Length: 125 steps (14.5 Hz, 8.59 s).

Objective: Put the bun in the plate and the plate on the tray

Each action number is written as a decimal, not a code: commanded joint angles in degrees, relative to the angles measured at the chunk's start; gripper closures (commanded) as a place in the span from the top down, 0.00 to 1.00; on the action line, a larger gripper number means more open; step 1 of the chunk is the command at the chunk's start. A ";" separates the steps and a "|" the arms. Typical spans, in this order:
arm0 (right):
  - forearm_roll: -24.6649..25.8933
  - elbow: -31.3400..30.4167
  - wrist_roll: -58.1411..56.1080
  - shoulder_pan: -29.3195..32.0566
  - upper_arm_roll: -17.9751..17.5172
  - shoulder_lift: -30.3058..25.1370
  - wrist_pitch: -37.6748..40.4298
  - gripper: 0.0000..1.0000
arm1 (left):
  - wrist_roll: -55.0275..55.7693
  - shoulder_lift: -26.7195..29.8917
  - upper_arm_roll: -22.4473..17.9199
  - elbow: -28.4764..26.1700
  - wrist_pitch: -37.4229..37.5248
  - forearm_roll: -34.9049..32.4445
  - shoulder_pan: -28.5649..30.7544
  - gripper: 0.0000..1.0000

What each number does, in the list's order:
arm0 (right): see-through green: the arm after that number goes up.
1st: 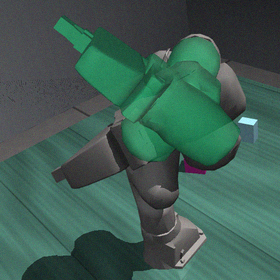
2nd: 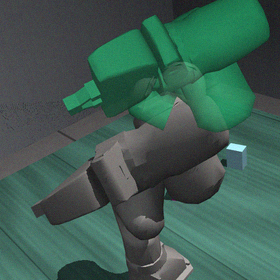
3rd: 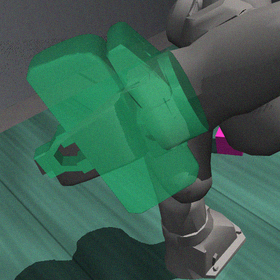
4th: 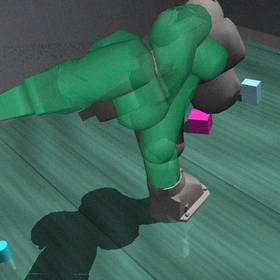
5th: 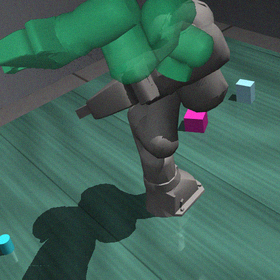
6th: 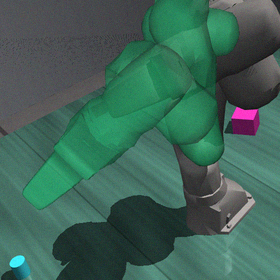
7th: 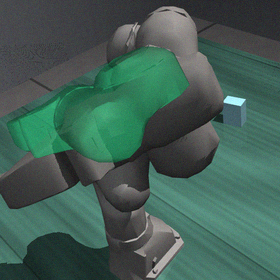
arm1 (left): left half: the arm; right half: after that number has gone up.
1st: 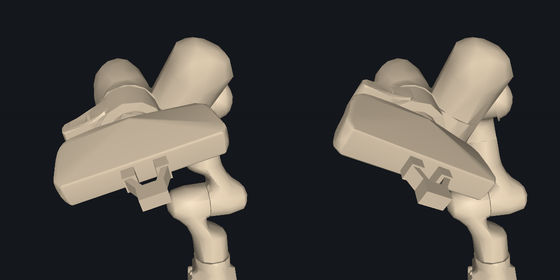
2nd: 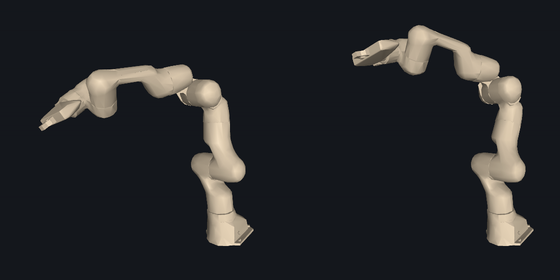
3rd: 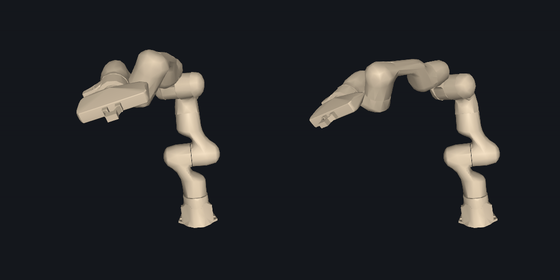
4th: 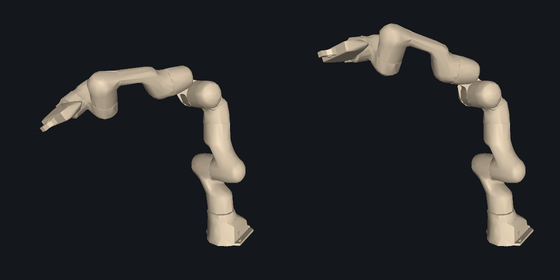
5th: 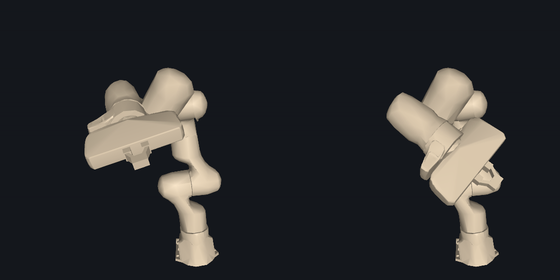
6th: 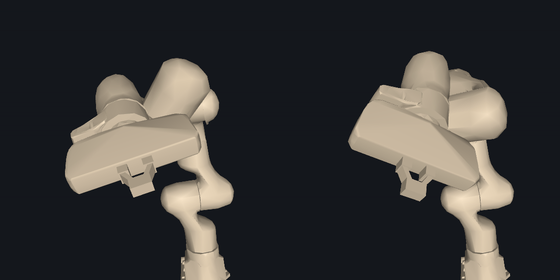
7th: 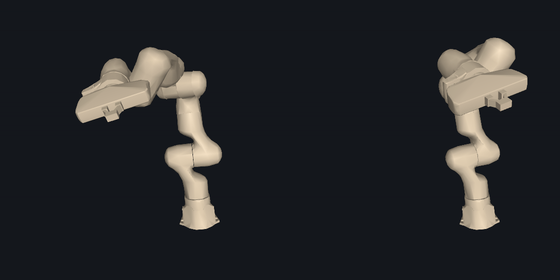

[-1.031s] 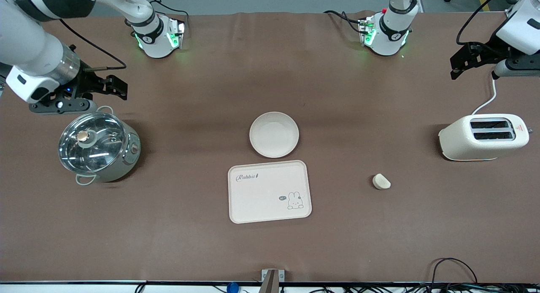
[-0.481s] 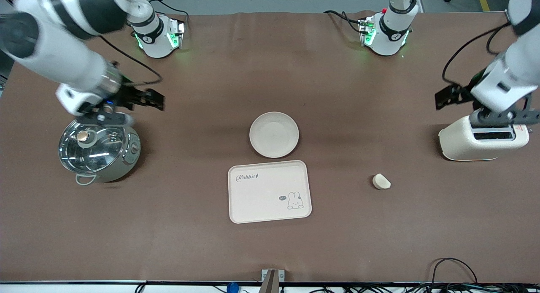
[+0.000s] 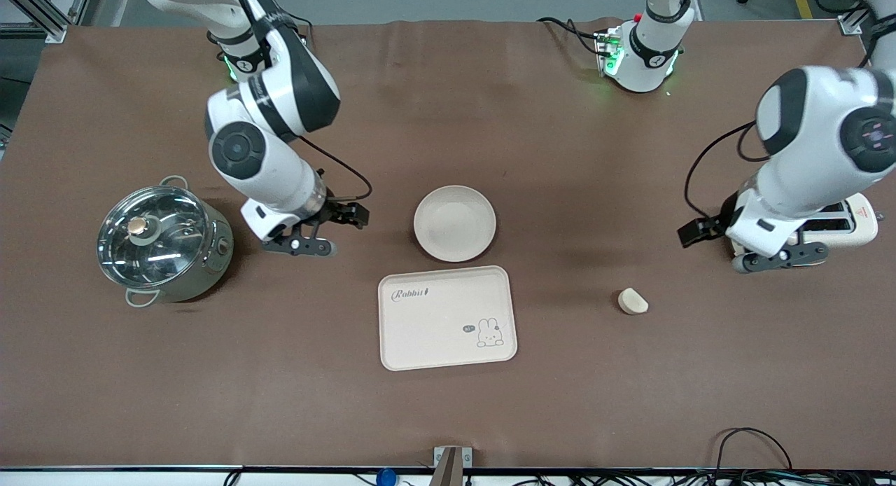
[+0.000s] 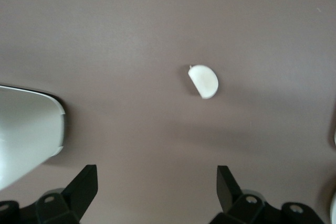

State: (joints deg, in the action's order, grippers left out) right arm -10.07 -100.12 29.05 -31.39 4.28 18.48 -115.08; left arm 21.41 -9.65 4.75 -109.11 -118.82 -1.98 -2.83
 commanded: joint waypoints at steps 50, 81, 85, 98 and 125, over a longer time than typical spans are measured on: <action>-1.18 -9.59 14.19 -13.71 0.91 9.74 -28.05 0.00 | 61.88 -17.87 7.73 14.78 -2.88 -1.08 -24.79 1.00; -1.80 15.48 21.49 -5.70 0.82 30.21 -34.25 0.00 | -14.20 16.16 3.87 14.28 29.96 1.63 2.22 1.00; -1.53 10.13 20.96 -7.19 1.00 28.81 -37.93 0.00 | -13.50 15.81 4.04 14.37 30.05 1.63 2.13 1.00; -2.15 7.04 20.16 -5.88 1.00 26.35 -38.64 0.85 | -13.67 15.37 4.04 14.98 30.05 1.63 2.39 1.00; 9.00 11.70 -16.53 17.92 3.37 -10.56 24.71 1.00 | -12.97 16.33 6.77 15.07 32.51 1.72 2.22 1.00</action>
State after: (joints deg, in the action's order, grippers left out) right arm -3.20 -85.86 18.85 -17.29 8.72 11.79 -91.25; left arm 8.30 5.93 11.24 -94.51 -87.51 -1.09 -0.75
